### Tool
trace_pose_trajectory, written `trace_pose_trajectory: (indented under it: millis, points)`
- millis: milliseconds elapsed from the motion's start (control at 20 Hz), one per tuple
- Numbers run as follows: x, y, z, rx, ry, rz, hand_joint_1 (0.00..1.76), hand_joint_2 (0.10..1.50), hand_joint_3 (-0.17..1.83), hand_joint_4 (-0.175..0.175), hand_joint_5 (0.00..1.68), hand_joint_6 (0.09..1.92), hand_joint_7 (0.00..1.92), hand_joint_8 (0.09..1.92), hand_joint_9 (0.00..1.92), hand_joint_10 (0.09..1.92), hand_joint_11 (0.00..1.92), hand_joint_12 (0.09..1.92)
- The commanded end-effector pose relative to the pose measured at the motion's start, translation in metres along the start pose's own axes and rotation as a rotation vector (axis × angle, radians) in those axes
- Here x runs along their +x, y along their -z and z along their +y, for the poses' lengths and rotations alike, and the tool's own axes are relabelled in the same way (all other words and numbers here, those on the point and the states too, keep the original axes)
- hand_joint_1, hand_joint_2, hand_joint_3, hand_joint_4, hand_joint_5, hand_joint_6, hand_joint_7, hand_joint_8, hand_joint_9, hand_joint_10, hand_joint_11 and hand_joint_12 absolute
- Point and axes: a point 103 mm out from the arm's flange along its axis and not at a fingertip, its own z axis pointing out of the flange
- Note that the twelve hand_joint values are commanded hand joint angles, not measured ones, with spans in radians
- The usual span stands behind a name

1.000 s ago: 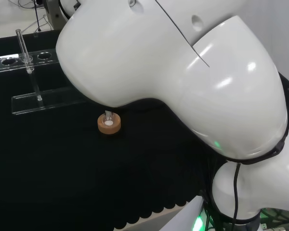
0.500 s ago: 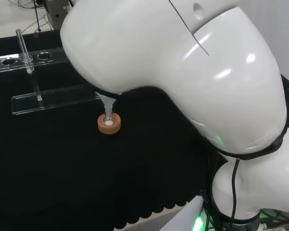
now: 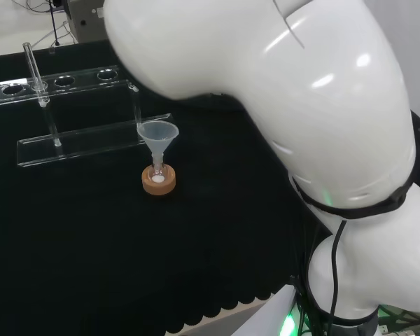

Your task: Put the weighing funnel back on the table.

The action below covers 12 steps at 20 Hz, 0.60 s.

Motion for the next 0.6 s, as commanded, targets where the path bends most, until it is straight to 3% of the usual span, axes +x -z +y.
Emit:
trace_pose_trajectory:
  millis: [50, 600]
  points:
    - [-0.013, -0.008, 0.004, -0.027, 0.025, 0.1, 1.11, 0.6, 0.85, 0.175, 1.18, 0.94, 0.96, 0.64, 1.19, 0.31, 0.81, 1.06]
    - [-0.012, -0.044, 0.024, -0.019, 0.071, 0.167, 1.11, 0.6, 0.85, 0.175, 1.18, 0.94, 0.96, 0.64, 1.19, 0.31, 0.81, 1.06]
